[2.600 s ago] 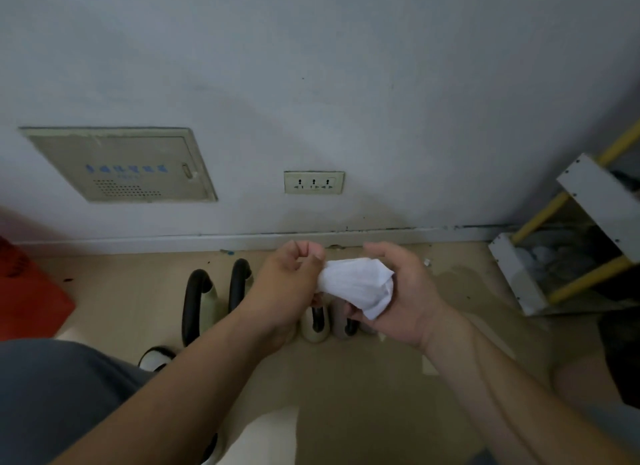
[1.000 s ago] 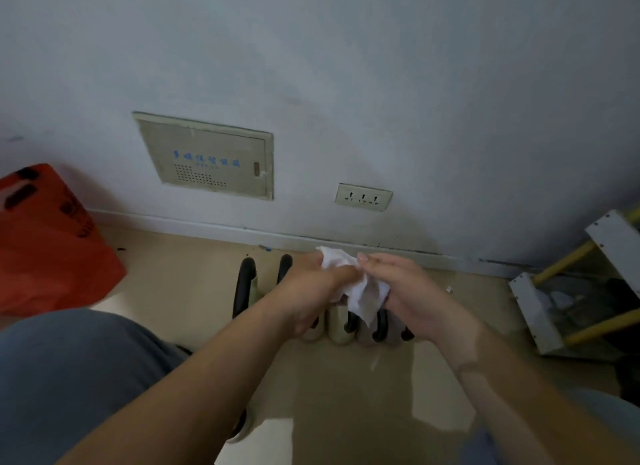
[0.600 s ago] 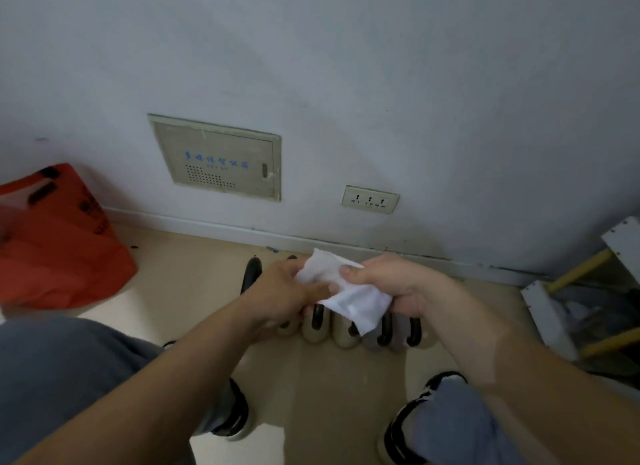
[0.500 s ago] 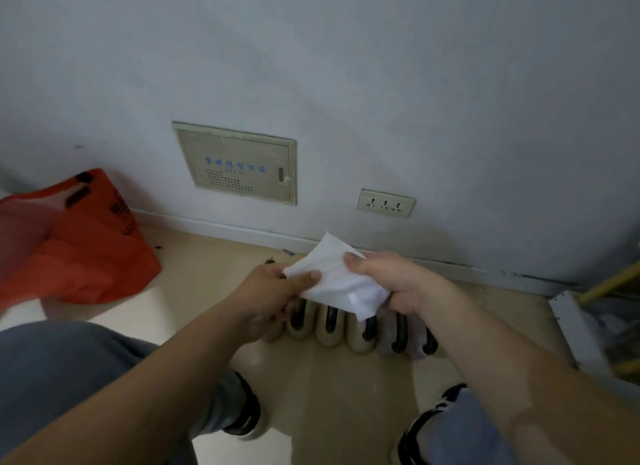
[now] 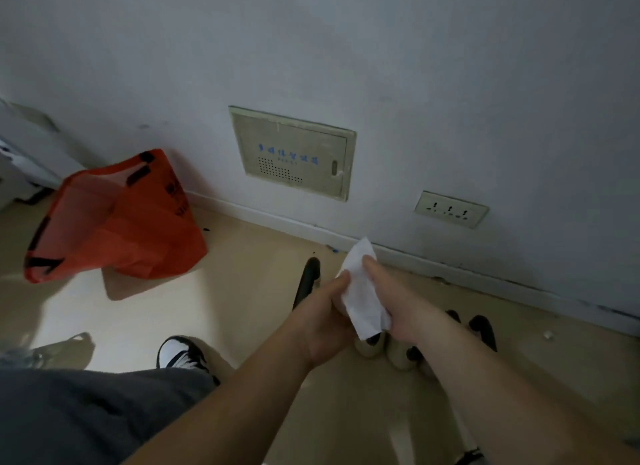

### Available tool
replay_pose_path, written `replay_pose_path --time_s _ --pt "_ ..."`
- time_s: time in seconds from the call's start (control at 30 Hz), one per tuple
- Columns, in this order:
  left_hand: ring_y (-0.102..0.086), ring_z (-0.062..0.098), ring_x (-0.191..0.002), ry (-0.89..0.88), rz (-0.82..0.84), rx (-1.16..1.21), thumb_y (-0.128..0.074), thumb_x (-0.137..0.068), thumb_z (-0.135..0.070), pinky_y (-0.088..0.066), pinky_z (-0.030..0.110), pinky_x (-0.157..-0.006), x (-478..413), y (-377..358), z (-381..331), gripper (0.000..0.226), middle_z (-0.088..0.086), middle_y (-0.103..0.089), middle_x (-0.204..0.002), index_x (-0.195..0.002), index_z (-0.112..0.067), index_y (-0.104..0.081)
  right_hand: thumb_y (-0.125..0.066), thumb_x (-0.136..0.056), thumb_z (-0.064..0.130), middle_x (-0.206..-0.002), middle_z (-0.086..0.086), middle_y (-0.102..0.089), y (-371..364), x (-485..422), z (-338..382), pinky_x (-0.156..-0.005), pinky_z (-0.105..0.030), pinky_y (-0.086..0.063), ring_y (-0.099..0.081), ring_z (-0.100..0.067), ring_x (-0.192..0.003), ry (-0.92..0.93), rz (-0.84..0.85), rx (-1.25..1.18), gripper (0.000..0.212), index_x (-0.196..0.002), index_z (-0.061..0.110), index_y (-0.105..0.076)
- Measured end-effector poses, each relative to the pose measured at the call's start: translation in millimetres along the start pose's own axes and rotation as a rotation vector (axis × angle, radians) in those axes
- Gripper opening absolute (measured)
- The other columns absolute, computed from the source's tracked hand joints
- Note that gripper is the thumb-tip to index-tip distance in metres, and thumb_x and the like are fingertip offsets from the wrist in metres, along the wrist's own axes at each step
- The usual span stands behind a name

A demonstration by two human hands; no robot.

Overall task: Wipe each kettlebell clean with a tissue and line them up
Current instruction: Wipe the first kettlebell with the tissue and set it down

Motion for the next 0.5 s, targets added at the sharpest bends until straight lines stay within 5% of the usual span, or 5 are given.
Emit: replay_pose_path --time_s 0.13,0.23,0.37,0.5 --pt "-0.053 0.033 -0.133 0.082 0.006 0.034 -0.067 -0.089 -0.056 -0.033 0.05 -0.118 -20.2 15.1 -7.4 0.073 0.02 -0.055 -0.143 -0.143 -0.009 -0.053 -0.061 -0.092 0.064 -0.112 -0.004 -0.076 -9.1 -24.2 9.0 -0.098 -0.038 -0.053 -0.072 -0.021 -0.103 0.061 0.038 0.062 0.064 -0.131 0.014 -0.066" --pt "-0.056 0.03 -0.124 0.089 -0.022 0.032 -0.062 -0.085 -0.07 -0.039 0.05 -0.114 -23.8 25.8 -6.9 0.073 0.009 -0.055 -0.143 -0.134 -0.015 -0.059 -0.066 -0.084 0.069 -0.116 -0.008 -0.077 -18.1 -46.9 14.2 -0.106 -0.043 -0.053 -0.073 -0.026 -0.11 0.012 0.143 0.172 0.069 -0.126 0.015 -0.071" --pt "-0.048 0.035 -0.137 -0.025 -0.094 0.225 -0.058 -0.096 -0.052 -0.028 0.049 -0.12 -37.8 43.5 -26.1 0.068 0.02 -0.053 -0.144 -0.143 -0.003 -0.051 -0.048 -0.1 0.062 -0.094 0.006 -0.074 -39.3 -63.8 21.6 -0.074 -0.024 -0.056 -0.071 -0.01 -0.089 0.054 0.184 0.443 0.039 -0.104 0.028 -0.067" --pt "-0.059 0.038 -0.121 -0.124 -0.385 0.235 -0.045 -0.104 -0.038 -0.05 0.048 -0.092 -50.1 60.3 -58.3 0.05 0.021 -0.064 -0.126 -0.136 -0.001 -0.053 -0.046 -0.106 0.051 -0.101 0.0 -0.074 -60.4 -92.4 17.0 -0.086 -0.036 -0.06 -0.071 -0.018 -0.091 0.142 0.174 0.56 0.029 -0.104 0.032 -0.066"
Point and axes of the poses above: each hand's wrist, its own x-axis away from the middle knuckle, its own y-axis out of the back of the hand, z = x × y, the point moved 1 cm from there along -x, towards the middle knuckle
